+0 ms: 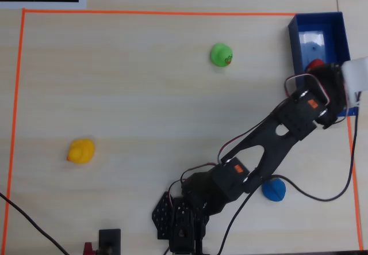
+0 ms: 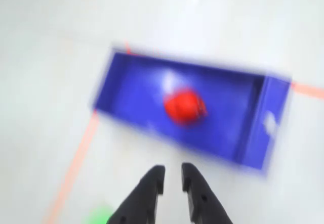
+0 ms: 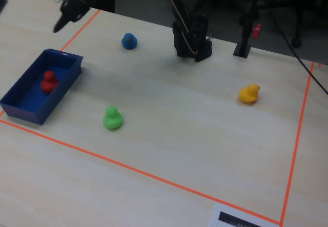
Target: Grasp red duck and put it into box.
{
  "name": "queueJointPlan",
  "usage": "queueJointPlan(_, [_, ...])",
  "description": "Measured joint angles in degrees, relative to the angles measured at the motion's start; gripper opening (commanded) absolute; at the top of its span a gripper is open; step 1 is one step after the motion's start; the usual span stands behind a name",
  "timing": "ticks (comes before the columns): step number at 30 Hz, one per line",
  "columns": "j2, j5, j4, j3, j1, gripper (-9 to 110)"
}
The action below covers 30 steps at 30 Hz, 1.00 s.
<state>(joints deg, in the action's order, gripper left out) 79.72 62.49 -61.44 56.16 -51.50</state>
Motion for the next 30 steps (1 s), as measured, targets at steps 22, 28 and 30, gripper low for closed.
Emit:
queueJointPlan(22, [91.85,45.97,-37.62,76.03,37.0,0])
queueJointPlan(28, [101.34,43.95,-37.62,86.84,42.1,0])
queueJointPlan(30, [101.87,41.31,-37.62,88.77,43.51,0])
